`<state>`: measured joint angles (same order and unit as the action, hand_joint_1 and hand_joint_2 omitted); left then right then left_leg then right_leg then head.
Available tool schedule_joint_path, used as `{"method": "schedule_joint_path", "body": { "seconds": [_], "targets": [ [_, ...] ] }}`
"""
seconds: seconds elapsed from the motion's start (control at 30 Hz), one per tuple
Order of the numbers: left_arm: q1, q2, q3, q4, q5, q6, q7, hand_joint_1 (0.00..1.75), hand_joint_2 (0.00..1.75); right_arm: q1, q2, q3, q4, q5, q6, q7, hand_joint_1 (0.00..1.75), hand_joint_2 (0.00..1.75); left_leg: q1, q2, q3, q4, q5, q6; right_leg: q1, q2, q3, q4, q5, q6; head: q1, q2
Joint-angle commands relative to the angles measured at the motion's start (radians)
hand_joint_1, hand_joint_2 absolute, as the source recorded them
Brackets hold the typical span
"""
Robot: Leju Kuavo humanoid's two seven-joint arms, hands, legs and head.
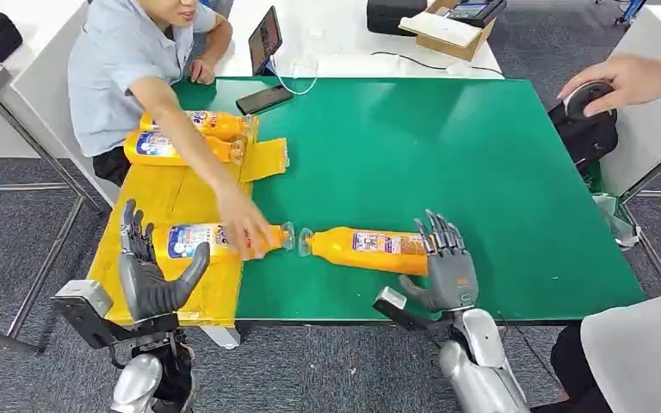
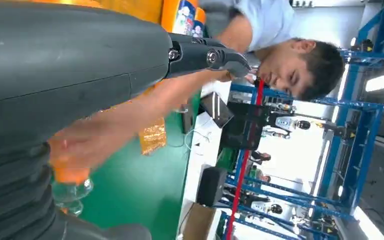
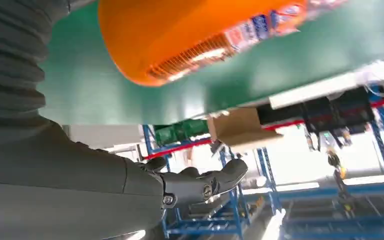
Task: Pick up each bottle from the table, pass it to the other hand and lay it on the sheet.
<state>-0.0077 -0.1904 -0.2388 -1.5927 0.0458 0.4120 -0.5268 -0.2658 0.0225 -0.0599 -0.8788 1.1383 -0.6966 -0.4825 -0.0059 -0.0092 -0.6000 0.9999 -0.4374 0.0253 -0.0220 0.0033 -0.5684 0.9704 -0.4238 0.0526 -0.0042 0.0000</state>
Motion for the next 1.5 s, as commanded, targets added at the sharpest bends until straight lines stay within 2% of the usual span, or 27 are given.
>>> {"method": "schedule_joint_path", "body": {
  "seconds": [0.03,0.17,0.3,0.43,0.77,0.8,0.83,0.87,0.9,0.97,1.03,1.17,1.3,1.33,1.5],
  "targets": [
    [-0.110,0.028,-0.103,0.158,-0.066,0.054,0.070,0.00,1.75,-0.254,-0.015,0.052,0.474,-0.007,0.029,0.096,0.00,1.75,0.002,0.004,0.004,0.001,-0.001,-0.002,0.002,0.003,0.004,-0.001,0.000,-0.003,0.000,0.000],
    [-0.139,0.024,-0.132,0.206,-0.080,0.056,0.070,0.00,1.75,-0.285,-0.007,0.080,0.522,0.000,0.072,0.128,0.00,1.75,0.000,0.000,0.002,0.000,0.000,-0.001,0.001,-0.001,0.003,-0.001,0.000,-0.002,0.000,0.000],
    [-0.141,0.024,-0.136,0.208,-0.080,0.057,0.070,0.00,1.75,-0.290,-0.004,0.090,0.531,0.009,0.073,0.142,0.00,1.75,0.001,0.002,0.004,0.000,-0.002,-0.002,0.002,0.001,0.005,-0.001,-0.001,-0.003,0.000,0.000],
    [-0.149,0.029,-0.153,0.212,-0.082,0.055,0.076,0.00,1.75,-0.314,-0.008,0.112,0.567,0.027,0.147,0.224,0.00,1.75,0.001,0.001,0.004,0.001,-0.001,-0.002,0.002,0.000,0.005,0.000,-0.001,-0.003,0.000,0.000],
    [-0.171,0.027,-0.179,0.237,-0.076,0.040,0.086,0.00,1.75,-0.321,-0.001,0.147,0.581,0.043,0.207,0.204,0.02,1.75,0.002,0.000,0.006,0.000,0.000,-0.001,0.002,-0.002,0.006,-0.001,0.000,-0.002,0.000,0.000],
    [-0.171,0.027,-0.180,0.238,-0.076,0.040,0.086,0.00,1.75,-0.321,0.001,0.148,0.583,0.043,0.212,0.203,0.10,1.75,0.001,0.000,0.006,0.000,0.000,-0.001,0.001,-0.001,0.006,-0.001,0.000,-0.002,0.000,0.000],
    [-0.174,0.027,-0.182,0.242,-0.074,0.039,0.087,0.00,1.75,-0.320,0.001,0.155,0.586,0.046,0.223,0.200,1.33,1.75,0.002,0.001,0.008,0.000,0.000,-0.002,0.002,-0.001,0.008,-0.002,0.000,-0.003,0.000,0.000],
    [-0.175,0.027,-0.185,0.245,-0.073,0.037,0.087,0.00,1.75,-0.320,-0.003,0.162,0.591,0.052,0.247,0.200,1.57,1.75,0.001,0.001,0.009,0.000,0.000,-0.001,0.001,-0.001,0.009,-0.001,0.000,-0.002,0.000,0.000],
    [-0.175,0.027,-0.185,0.245,-0.073,0.037,0.087,0.00,1.75,-0.320,-0.003,0.162,0.591,0.052,0.247,0.200,1.57,1.75,0.002,0.000,0.009,0.000,0.000,-0.002,0.002,-0.002,0.010,-0.002,0.000,-0.003,0.000,0.000],
    [-0.179,0.028,-0.189,0.250,-0.067,0.031,0.092,0.00,1.75,-0.315,-0.010,0.172,0.593,0.058,0.271,0.210,1.69,1.75,0.001,0.000,0.008,0.000,0.001,-0.001,0.001,-0.001,0.008,-0.001,0.000,-0.002,0.000,0.000],
    [-0.182,0.031,-0.192,0.255,-0.046,0.008,0.112,0.00,1.75,-0.315,-0.015,0.188,0.600,0.074,0.293,0.237,1.71,1.75,0.001,0.000,0.009,0.000,0.000,-0.001,0.002,-0.002,0.009,-0.001,0.000,-0.002,0.000,0.000],
    [-0.184,0.034,-0.201,0.257,-0.020,-0.025,0.133,0.00,1.75,-0.316,-0.026,0.217,0.614,0.098,0.397,0.296,1.64,1.75,0.001,0.000,0.011,-0.001,0.000,-0.001,0.002,-0.002,0.011,-0.002,0.000,-0.002,0.000,0.000],
    [-0.184,0.034,-0.202,0.257,-0.020,-0.025,0.133,0.00,1.75,-0.313,-0.027,0.218,0.611,0.099,0.398,0.297,1.64,1.75,0.002,0.001,0.014,-0.001,0.000,-0.001,0.002,-0.001,0.013,-0.002,0.000,-0.002,0.000,0.000],
    [-0.184,0.037,-0.204,0.258,-0.016,-0.033,0.138,0.00,1.75,-0.313,-0.022,0.194,0.613,0.065,0.458,0.287,1.75,1.75,0.002,0.000,0.014,-0.001,0.001,-0.002,0.002,-0.002,0.013,-0.003,0.000,-0.002,0.000,0.000],
    [-0.165,0.045,-0.202,0.248,-0.005,-0.057,0.155,0.00,1.75,-0.282,-0.005,0.184,0.586,0.028,0.437,0.239,1.75,1.75,0.002,0.002,0.016,-0.002,0.001,-0.002,0.002,0.000,0.015,-0.004,0.000,-0.003,0.000,0.000]
  ]
}}
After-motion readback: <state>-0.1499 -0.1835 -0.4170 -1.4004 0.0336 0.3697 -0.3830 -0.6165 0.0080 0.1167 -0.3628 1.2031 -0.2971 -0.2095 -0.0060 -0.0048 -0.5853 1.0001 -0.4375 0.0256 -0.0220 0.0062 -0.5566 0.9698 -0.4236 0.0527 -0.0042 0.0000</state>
